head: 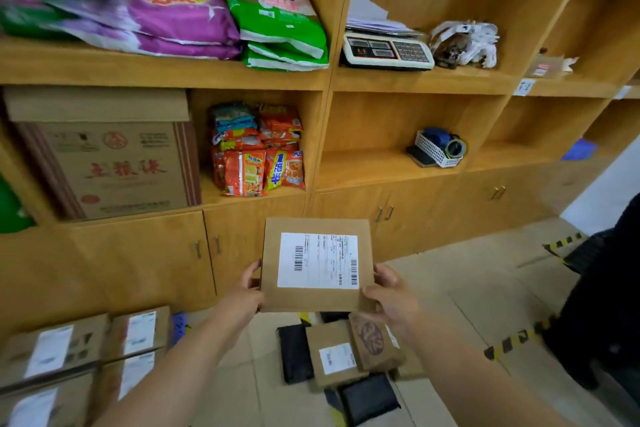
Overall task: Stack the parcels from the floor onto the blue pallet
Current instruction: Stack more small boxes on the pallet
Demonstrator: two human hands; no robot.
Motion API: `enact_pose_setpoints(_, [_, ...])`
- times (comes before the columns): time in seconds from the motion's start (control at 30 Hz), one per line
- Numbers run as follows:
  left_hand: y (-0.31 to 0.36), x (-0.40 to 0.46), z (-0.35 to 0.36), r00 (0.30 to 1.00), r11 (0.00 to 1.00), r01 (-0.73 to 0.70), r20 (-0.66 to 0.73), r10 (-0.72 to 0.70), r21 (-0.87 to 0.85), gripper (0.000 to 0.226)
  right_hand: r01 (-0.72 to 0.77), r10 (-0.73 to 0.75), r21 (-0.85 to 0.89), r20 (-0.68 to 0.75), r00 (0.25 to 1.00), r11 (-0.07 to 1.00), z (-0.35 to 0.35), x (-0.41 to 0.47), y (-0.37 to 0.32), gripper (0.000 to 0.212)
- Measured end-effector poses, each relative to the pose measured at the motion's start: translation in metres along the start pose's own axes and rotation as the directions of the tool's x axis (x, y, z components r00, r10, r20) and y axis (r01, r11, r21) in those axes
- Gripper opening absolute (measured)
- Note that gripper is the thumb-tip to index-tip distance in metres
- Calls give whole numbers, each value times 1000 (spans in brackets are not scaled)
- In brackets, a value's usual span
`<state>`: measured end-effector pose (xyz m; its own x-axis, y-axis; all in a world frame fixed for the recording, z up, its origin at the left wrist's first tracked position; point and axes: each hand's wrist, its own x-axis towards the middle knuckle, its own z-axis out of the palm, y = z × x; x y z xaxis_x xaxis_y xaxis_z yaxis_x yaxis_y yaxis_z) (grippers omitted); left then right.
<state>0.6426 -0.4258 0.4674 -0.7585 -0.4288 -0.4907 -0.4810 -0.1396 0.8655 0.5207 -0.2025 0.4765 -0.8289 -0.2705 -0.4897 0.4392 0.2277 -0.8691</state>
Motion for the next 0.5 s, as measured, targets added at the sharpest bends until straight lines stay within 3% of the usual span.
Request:
enact_pose_setpoints(0.17, [-22, -21, -56, 996, 1000, -22, -88, 22, -2, 76, 22, -19, -53, 54, 998, 998, 56, -20, 4, 49])
enact_pose_setpoints(0.37, [-43, -49, -142, 982, 994, -64, -184, 47, -87, 40, 56, -32, -202, 118, 993, 978, 148, -34, 9, 49])
enact_pose_setpoints(0.5, [-70, -60, -232, 982, 992, -25, -188, 2, -121, 74, 72, -23, -249, 192, 981, 966, 238, -49, 20, 49])
